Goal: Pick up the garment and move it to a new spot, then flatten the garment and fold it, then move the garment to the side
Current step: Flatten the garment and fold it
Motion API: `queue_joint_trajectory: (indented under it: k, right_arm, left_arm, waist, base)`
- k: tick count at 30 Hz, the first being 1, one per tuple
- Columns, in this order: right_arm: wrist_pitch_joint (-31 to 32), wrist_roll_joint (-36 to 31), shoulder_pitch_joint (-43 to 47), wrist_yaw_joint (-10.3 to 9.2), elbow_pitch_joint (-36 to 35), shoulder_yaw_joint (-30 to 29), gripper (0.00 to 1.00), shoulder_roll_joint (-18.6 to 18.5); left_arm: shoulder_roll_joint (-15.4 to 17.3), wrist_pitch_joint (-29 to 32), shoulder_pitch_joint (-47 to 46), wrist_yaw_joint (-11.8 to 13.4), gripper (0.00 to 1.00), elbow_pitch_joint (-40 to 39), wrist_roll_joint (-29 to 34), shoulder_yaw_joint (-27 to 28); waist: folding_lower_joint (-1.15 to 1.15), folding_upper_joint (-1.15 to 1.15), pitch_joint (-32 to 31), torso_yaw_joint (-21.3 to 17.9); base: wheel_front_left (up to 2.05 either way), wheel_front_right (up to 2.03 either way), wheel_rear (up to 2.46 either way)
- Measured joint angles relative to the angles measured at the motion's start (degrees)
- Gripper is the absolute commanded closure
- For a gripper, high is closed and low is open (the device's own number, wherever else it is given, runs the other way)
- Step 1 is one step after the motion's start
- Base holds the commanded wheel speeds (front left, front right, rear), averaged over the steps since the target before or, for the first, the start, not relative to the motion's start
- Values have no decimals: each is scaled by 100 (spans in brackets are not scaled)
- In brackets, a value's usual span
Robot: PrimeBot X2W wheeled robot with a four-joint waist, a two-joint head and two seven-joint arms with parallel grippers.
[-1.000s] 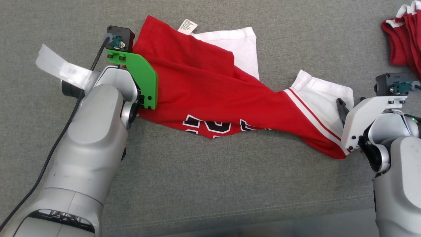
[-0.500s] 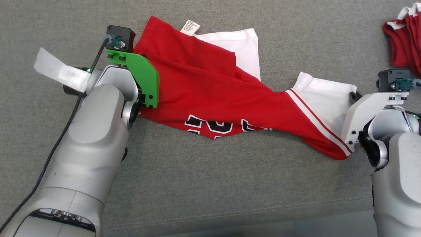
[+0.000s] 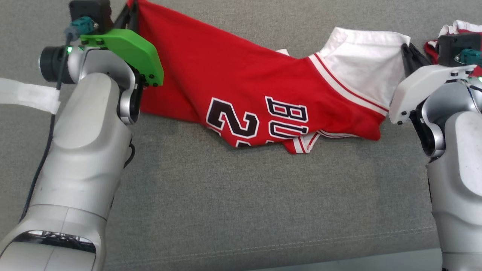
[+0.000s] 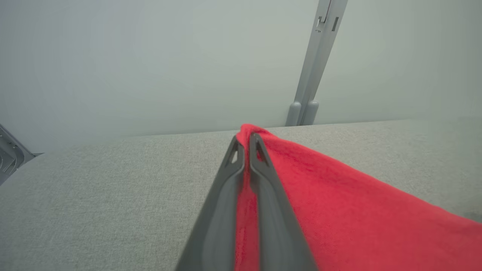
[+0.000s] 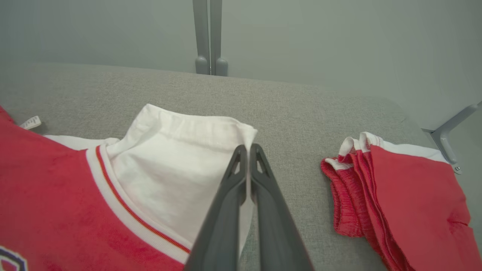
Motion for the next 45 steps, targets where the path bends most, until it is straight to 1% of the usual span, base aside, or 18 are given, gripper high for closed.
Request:
queue_joint_trajectory:
  k: [4,5,6,7,8,9,11,13,16,18,23,26,30,35,36,40,42,45]
  right_arm:
    - [-133,396,-400,0,276,509,100,-263]
    - [-133,396,-400,0,276,509,100,-263]
    - [-229,501,-653,0,426,797,100,-420]
    - [-249,581,-788,0,510,951,100,-472]
    - [-249,581,-788,0,510,951,100,-472]
    - [-299,631,-924,0,590,1147,100,-531]
    - [-413,681,-1246,0,784,1471,100,-611]
    - [-566,724,-1661,0,978,1751,100,-672]
    - [-849,750,-2403,0,1270,2105,100,-703]
    - [-1044,769,-2890,1,1496,2285,100,-682]
    - [-1370,775,-3918,2,2131,2646,100,-702]
    - [-1593,771,-4540,1,2451,2570,100,-730]
    - [-1967,633,-5242,1,2929,2250,100,-693]
    - [-2483,358,-5873,2,3423,1671,100,-606]
    - [-2724,93,-6191,1,3535,1490,100,-657]
    - [-3166,-416,-6576,1,3546,992,100,-597]
    - [-3315,-839,-6773,2,3329,647,100,-435]
    - [-3359,-1203,-6811,1,3061,345,100,-312]
  left_arm:
    - [109,-636,-101,97,100,-162,-22,165]
    - [109,-636,-101,97,100,-162,-22,165]
    - [181,-864,-177,127,100,-216,-27,234]
    - [182,-946,-191,126,100,-253,-108,311]
    - [182,-946,-191,126,100,-253,-108,311]
    - [202,-994,-212,121,100,-265,-104,310]
    - [207,-1066,-287,38,100,-312,-146,343]
    - [296,-1134,-466,-56,100,-372,-19,267]
    - [447,-1149,-834,-343,100,-432,47,170]
    - [434,-1088,-1063,-528,100,-424,-164,287]
    - [512,-856,-1601,-789,100,-459,-577,519]
    - [582,-693,-2069,-877,100,-609,-806,601]
    - [771,-638,-2638,-917,100,-810,-868,662]
    - [931,-829,-3202,-916,100,-948,-795,698]
    - [937,-960,-3432,-868,100,-1026,-805,790]
    - [906,-1196,-3684,-758,100,-1176,-869,1051]
    - [962,-1290,-3813,-715,100,-1339,-787,1165]
    - [975,-1303,-3843,-727,100,-1459,-765,1335]
  waist:
    - [0,0,-181,-13]
    - [0,0,-181,-13]
    - [0,0,-249,-43]
    - [0,0,-268,-67]
    - [0,0,-268,-67]
    - [0,0,-278,-94]
    - [0,0,-264,-142]
    - [0,0,-200,-180]
    - [0,0,-28,-236]
    - [0,0,128,-269]
    - [0,0,518,-343]
    - [0,0,775,-373]
    - [1,0,1113,-403]
    - [1,0,1449,-421]
    - [1,0,1544,-422]
    - [1,0,1622,-366]
    - [0,0,1617,-343]
    - [0,0,1600,-342]
  base:
    - [0,0,0]
    - [0,0,0]
    - [0,0,0]
    - [0,0,0]
    - [0,0,0]
    - [0,0,0]
    - [0,0,0]
    - [0,0,0]
    - [0,0,0]
    - [0,0,0]
    - [0,0,0]
    - [0,0,0]
    - [0,0,0]
    - [0,0,0]
    - [0,0,0]
    - [0,0,0]
    - [0,0,0]
    - [0,0,0]
